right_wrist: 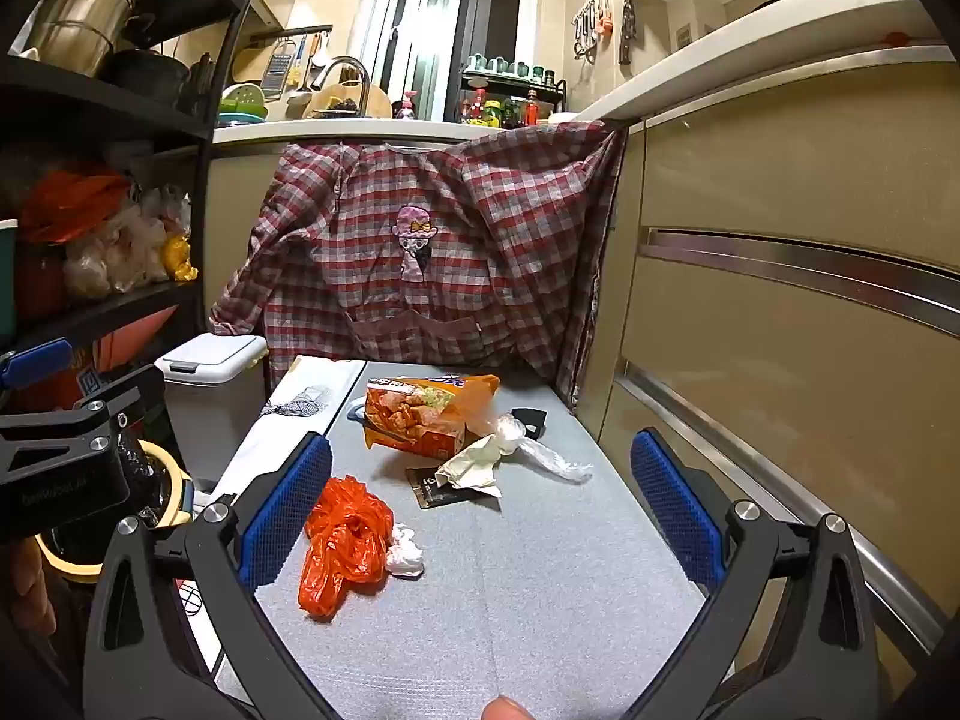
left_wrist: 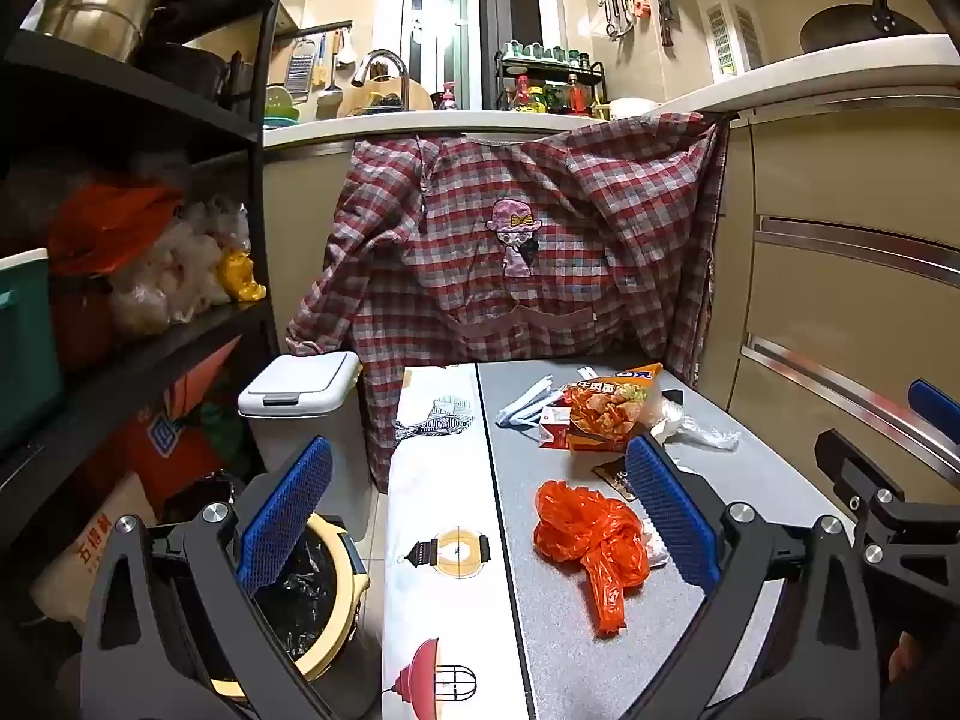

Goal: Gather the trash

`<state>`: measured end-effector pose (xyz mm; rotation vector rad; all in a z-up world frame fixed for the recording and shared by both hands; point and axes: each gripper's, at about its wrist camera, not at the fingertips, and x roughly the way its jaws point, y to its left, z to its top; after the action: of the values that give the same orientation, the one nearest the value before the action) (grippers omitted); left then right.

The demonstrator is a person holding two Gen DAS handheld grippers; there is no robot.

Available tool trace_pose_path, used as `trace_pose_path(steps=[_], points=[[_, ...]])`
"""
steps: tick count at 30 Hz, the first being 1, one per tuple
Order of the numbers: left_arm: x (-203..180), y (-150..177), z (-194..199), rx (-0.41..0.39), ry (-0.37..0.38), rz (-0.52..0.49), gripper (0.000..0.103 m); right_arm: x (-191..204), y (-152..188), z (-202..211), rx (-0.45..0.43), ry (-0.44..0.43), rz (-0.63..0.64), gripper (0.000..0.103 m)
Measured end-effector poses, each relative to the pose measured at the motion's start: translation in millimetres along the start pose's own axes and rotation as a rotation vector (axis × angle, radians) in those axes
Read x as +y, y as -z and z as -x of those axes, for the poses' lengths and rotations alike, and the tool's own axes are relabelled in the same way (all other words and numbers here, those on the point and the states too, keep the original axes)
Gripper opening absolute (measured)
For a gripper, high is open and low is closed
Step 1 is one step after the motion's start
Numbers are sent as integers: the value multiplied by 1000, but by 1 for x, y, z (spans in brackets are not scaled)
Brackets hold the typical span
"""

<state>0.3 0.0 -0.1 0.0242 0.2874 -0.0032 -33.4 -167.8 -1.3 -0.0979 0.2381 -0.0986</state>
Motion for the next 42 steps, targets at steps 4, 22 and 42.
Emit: trace_pose_path(steps=[4, 22, 42], points=[[0, 0, 0, -2, -2, -2, 95, 1, 0, 1, -4, -1, -1, 98], [0, 0, 0, -2, -1, 0, 95, 3, -1, 3, -11, 3, 3, 98], [0, -1, 2, -5, -2, 2, 95, 4, -2, 6, -8, 3, 6, 98]])
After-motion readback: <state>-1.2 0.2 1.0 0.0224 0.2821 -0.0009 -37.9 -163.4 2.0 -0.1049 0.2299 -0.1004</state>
